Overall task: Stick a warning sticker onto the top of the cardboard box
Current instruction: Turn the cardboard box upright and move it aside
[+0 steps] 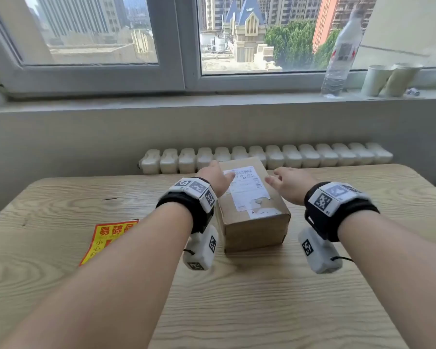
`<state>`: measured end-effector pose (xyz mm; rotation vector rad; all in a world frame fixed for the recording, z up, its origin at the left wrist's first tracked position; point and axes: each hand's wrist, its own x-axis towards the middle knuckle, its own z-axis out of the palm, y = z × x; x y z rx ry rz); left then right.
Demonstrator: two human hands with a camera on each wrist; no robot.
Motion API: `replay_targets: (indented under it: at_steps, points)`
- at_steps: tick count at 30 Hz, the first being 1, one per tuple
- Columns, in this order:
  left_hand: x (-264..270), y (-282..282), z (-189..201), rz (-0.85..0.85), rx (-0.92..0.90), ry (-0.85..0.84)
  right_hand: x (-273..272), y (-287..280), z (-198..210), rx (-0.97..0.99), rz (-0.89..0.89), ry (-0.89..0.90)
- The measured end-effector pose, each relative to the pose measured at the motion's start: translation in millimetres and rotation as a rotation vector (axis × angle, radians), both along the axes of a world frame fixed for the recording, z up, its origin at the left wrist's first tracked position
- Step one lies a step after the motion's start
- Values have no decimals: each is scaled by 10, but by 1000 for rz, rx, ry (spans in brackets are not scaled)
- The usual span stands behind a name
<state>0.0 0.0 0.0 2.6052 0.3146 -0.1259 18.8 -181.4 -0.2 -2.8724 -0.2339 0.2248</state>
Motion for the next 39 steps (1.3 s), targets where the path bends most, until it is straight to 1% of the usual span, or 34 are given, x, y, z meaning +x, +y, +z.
replay_targets:
  at_steps: [5, 8, 13, 15, 18, 22, 25, 28, 31, 33, 36, 39]
  points:
    - [65, -5, -153, 13, 0, 43, 27, 10, -150, 8, 19, 21]
    - [73, -9, -221, 28, -34, 26, 13, 30, -228, 23, 12, 10]
    - [-52, -41, -170, 58, -99, 1, -126, 46, -233, 189, -58, -13]
    - [-164, -45, -120, 64, -140, -11, -240, 55, -182, 241, -71, -27]
    - [-407, -51, -29, 87, -190, -99, -459, 50, -109, 317, -65, -65]
    - [-837, -11, 128, 138, -376, -172, -835, -2, -31, 406, -120, -81]
    - [-1176, 48, 212, 181, -498, -209, -1145, -52, 7, 549, -164, -71]
    - [-1495, 68, 248, 177, -507, -252, -1461, -89, 40, 667, -179, -98]
    - [-1785, 12, 275, 133, -578, -194, -1766, -100, 54, 721, -191, -116]
    - [-1858, -9, 232, 128, -577, -208, -1918, -113, 43, 757, -189, -101]
    - [-1970, -52, 193, 107, -534, -221, -2024, -131, -6, 790, -188, -102]
    - [-2052, -60, 156, 92, -528, -219, -2055, -130, -44, 800, -192, -116]
